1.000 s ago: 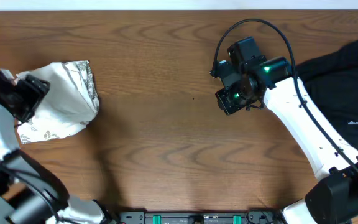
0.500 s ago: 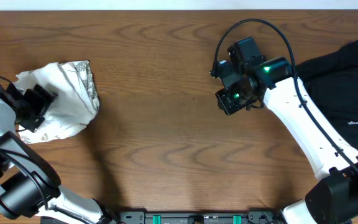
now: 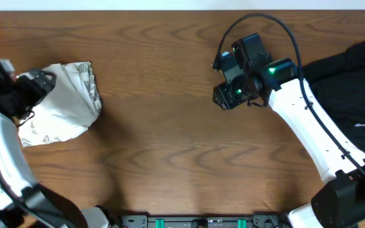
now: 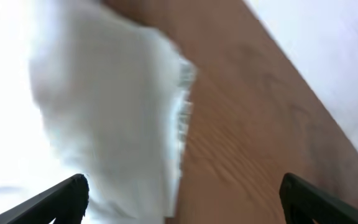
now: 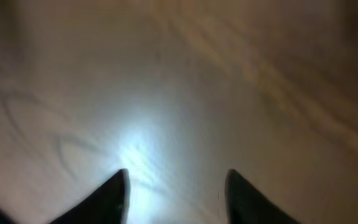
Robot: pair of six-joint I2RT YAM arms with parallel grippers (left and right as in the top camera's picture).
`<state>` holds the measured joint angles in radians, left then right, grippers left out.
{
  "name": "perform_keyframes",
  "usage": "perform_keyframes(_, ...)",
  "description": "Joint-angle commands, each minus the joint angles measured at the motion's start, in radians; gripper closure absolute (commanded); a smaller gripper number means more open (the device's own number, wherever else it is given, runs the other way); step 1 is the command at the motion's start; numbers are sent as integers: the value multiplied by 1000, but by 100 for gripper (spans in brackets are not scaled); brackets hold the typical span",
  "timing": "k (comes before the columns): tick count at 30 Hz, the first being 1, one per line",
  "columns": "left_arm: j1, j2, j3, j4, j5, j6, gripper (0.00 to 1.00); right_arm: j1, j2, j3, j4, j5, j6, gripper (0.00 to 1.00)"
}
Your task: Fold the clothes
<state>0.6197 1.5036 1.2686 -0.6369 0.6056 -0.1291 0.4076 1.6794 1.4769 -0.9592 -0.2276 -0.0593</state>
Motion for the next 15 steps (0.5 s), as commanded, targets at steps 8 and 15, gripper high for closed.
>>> perform_keyframes(8, -382, -97, 23, -93, -248, 204, 2, -142, -15, 15, 174, 113, 96, 1)
perform_keyframes(15, -506, -95, 22, -131, -288, 204, 2, -286, -19, 15, 151, 117, 96, 1)
